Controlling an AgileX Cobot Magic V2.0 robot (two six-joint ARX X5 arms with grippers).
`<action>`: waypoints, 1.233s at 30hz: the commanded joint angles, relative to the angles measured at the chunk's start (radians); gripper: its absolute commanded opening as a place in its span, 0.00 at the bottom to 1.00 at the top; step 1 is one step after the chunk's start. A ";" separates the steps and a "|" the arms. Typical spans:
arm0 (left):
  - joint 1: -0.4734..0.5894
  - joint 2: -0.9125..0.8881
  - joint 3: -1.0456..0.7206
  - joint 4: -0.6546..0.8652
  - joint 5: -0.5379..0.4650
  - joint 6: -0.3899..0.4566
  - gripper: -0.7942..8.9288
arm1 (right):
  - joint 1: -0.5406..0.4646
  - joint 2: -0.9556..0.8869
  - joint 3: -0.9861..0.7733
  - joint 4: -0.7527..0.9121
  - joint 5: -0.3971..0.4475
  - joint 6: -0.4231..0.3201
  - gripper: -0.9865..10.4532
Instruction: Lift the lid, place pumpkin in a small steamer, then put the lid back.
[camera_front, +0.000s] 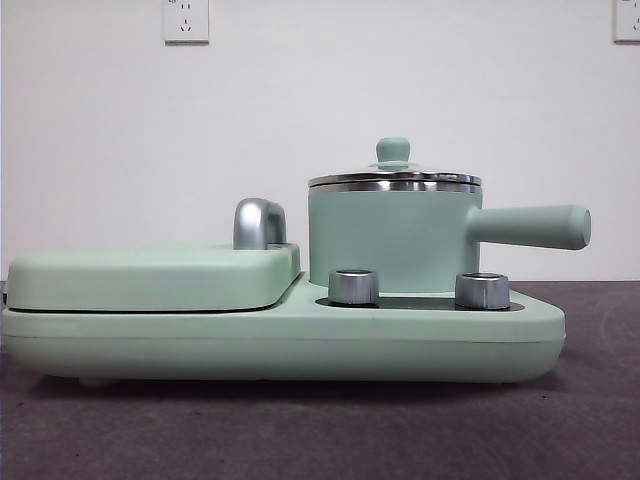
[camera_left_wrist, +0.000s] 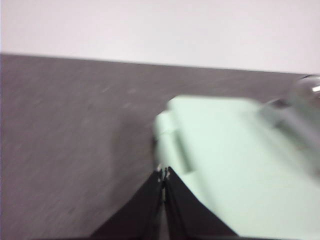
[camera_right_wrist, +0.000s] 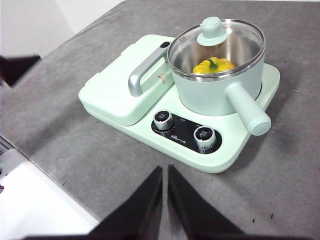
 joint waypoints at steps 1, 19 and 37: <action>0.051 -0.032 -0.090 0.048 -0.002 0.018 0.09 | 0.006 0.002 0.007 0.012 0.000 -0.005 0.10; 0.165 -0.120 -0.219 0.089 0.001 0.127 0.09 | 0.006 0.002 0.007 0.013 0.000 -0.005 0.10; 0.165 -0.120 -0.219 0.093 0.002 0.070 0.09 | 0.006 0.002 0.007 0.012 0.000 -0.005 0.10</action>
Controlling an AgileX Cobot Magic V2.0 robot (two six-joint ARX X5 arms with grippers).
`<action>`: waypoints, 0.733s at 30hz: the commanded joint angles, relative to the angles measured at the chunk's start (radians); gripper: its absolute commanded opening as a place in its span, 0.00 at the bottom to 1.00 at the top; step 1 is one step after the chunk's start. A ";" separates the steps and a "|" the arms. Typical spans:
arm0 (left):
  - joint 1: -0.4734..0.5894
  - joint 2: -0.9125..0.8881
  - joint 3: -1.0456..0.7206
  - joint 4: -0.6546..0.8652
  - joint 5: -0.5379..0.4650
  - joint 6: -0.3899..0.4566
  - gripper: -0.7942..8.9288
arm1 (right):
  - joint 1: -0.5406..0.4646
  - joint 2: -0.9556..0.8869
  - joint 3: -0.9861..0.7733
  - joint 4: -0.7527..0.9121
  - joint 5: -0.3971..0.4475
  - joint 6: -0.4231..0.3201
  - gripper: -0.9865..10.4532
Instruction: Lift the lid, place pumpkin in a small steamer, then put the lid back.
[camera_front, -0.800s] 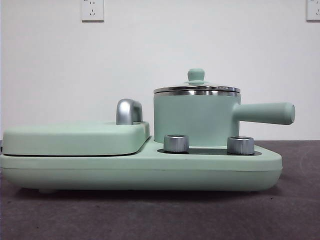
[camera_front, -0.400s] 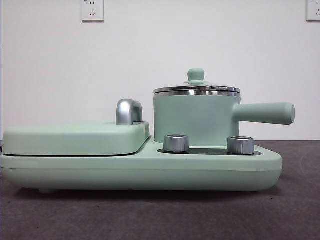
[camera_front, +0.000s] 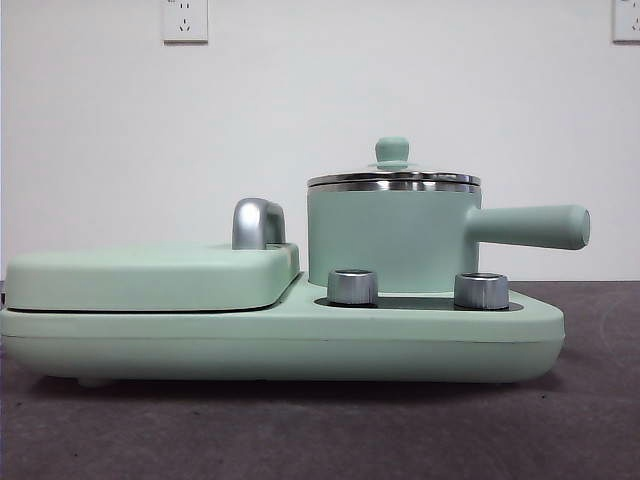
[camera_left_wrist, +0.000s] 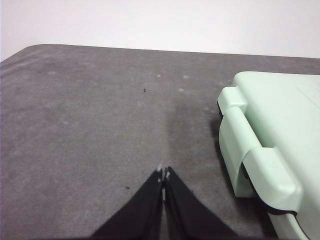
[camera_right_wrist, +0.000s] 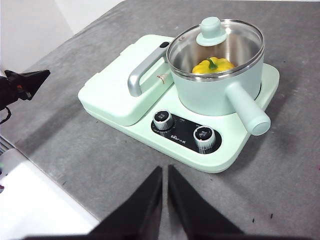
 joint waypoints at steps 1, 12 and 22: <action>0.001 -0.002 -0.020 -0.006 0.002 -0.011 0.09 | 0.006 0.002 0.007 0.012 0.001 -0.005 0.10; 0.001 -0.002 -0.019 -0.006 0.002 -0.011 0.09 | 0.006 0.002 0.007 0.013 0.001 -0.005 0.10; 0.001 -0.002 -0.019 -0.006 0.002 -0.011 0.09 | -0.038 -0.027 0.003 0.011 -0.001 -0.005 0.10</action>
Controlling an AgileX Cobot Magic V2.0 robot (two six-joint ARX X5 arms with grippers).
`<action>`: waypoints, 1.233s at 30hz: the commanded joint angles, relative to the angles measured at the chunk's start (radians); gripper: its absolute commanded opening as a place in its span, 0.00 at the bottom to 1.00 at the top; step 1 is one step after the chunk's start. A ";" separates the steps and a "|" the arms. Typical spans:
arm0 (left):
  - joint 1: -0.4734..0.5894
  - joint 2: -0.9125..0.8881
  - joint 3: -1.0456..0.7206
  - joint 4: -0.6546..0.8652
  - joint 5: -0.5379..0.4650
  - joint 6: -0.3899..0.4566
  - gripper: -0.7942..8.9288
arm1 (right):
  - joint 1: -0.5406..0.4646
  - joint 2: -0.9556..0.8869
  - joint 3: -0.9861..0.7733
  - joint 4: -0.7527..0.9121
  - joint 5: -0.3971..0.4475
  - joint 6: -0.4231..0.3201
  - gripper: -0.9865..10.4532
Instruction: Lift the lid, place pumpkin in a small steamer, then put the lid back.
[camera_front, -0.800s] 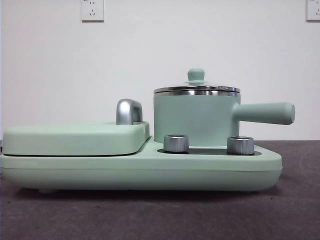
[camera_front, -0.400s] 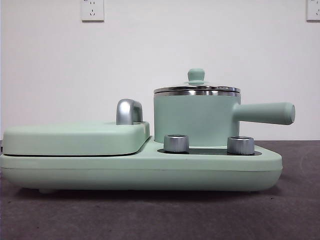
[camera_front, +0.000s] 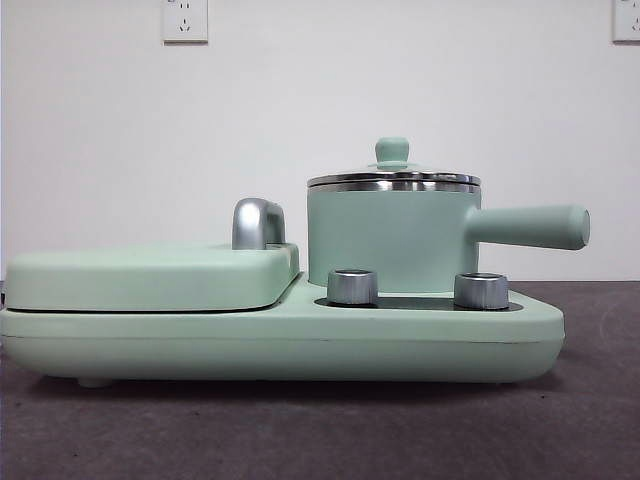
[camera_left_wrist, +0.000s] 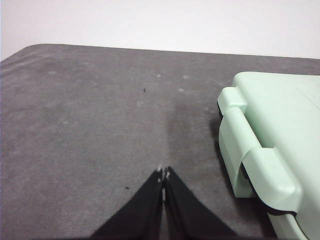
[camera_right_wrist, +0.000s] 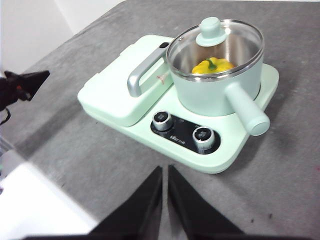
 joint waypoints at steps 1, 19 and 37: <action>0.001 -0.002 -0.019 -0.006 0.002 -0.008 0.09 | -0.055 -0.026 0.003 0.011 -0.001 -0.005 0.10; 0.001 -0.002 -0.019 -0.006 0.002 -0.008 0.09 | -0.630 -0.173 -0.702 0.832 0.024 -0.018 0.10; 0.001 -0.002 -0.019 -0.006 0.002 -0.008 0.09 | -0.650 -0.229 -0.813 0.816 0.038 -0.223 0.10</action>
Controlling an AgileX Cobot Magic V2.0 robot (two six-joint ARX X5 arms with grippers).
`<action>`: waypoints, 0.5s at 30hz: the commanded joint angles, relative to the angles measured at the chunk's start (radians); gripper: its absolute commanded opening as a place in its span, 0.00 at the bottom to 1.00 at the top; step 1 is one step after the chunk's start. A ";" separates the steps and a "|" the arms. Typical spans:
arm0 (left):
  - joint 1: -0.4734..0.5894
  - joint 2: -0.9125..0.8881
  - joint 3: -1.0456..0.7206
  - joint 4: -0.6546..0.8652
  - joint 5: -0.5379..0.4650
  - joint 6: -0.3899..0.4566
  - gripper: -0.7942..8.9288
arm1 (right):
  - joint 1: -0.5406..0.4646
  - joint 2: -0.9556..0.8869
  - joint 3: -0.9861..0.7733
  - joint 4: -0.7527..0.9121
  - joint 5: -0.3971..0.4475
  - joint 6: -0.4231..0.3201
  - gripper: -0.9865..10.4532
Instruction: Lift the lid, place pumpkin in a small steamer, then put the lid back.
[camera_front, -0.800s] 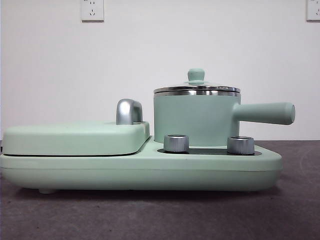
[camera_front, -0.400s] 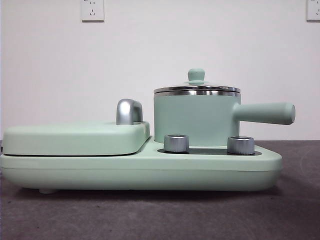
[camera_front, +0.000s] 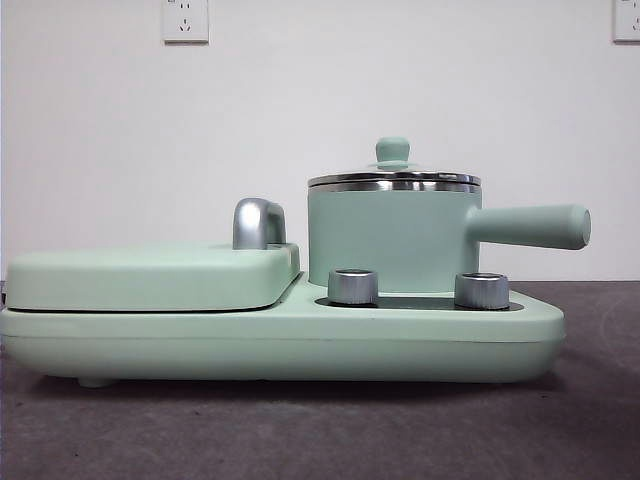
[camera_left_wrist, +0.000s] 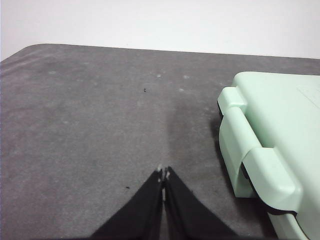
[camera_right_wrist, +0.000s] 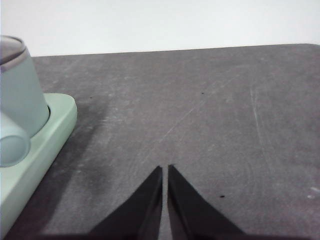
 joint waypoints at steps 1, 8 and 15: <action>0.001 -0.002 -0.019 -0.006 0.002 -0.008 0.09 | -0.001 -0.001 -0.005 -0.005 0.005 -0.048 0.10; 0.001 -0.002 -0.019 -0.006 0.002 -0.008 0.09 | -0.001 -0.001 -0.005 0.002 0.003 -0.048 0.10; 0.001 -0.002 -0.019 -0.006 0.002 -0.008 0.09 | -0.001 -0.001 -0.005 0.002 0.003 -0.048 0.10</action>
